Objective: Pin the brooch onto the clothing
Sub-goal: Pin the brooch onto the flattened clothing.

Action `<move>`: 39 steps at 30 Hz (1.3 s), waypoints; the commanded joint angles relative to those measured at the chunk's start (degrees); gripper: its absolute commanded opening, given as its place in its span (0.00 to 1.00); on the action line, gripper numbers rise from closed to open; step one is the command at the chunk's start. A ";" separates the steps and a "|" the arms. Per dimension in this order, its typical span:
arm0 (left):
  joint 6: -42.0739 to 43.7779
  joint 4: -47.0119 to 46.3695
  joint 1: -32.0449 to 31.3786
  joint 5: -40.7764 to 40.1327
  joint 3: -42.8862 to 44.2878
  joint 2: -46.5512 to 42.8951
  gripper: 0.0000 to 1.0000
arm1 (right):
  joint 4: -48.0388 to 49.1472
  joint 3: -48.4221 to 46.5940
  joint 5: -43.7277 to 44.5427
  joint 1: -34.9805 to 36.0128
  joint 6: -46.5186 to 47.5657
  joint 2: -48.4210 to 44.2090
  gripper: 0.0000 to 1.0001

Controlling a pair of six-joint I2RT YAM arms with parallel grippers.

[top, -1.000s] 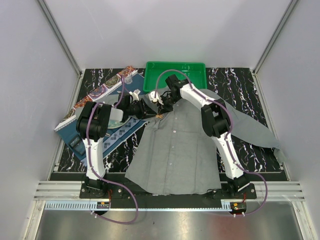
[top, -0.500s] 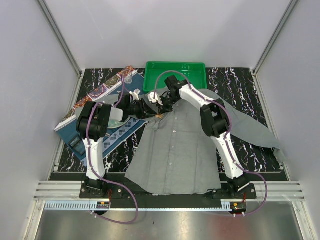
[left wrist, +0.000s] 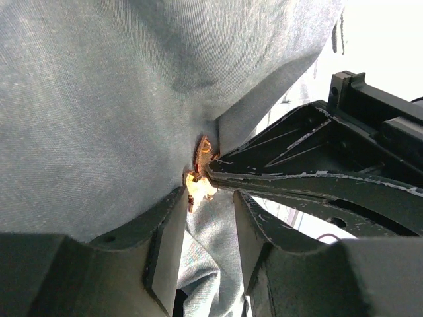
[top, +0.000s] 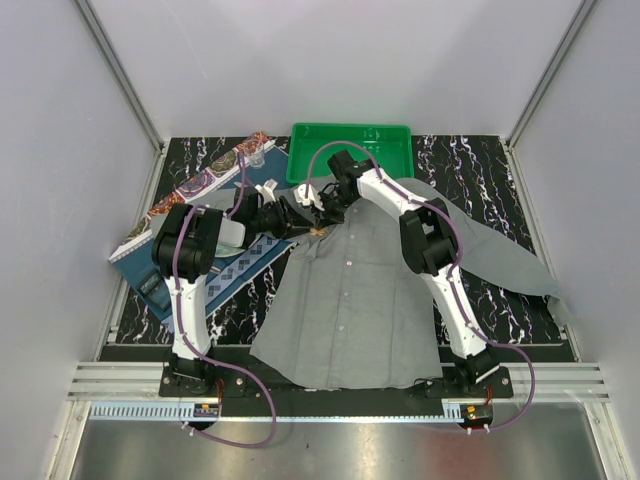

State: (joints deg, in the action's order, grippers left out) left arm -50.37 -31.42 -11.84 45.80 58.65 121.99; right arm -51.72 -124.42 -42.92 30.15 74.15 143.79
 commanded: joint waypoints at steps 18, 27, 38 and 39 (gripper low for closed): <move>4.58 10.76 -0.91 -5.72 3.48 0.61 0.19 | -1.45 -1.44 0.73 0.96 1.09 0.53 0.09; 6.07 13.49 -1.17 -5.90 4.80 1.40 0.14 | -0.22 -1.88 -0.24 0.87 -0.76 -0.70 0.08; -4.03 -6.88 0.15 -0.46 -1.26 1.75 0.46 | -2.06 -3.46 0.99 0.96 -0.50 1.41 0.00; -4.64 -8.21 0.23 -0.45 -1.61 1.93 0.47 | -2.06 -3.46 0.91 0.96 -0.41 1.50 0.00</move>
State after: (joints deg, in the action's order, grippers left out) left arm -51.46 -30.72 -12.10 45.28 59.31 121.99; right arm -52.62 -125.80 -42.54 30.35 74.02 144.35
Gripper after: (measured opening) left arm 0.452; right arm 0.010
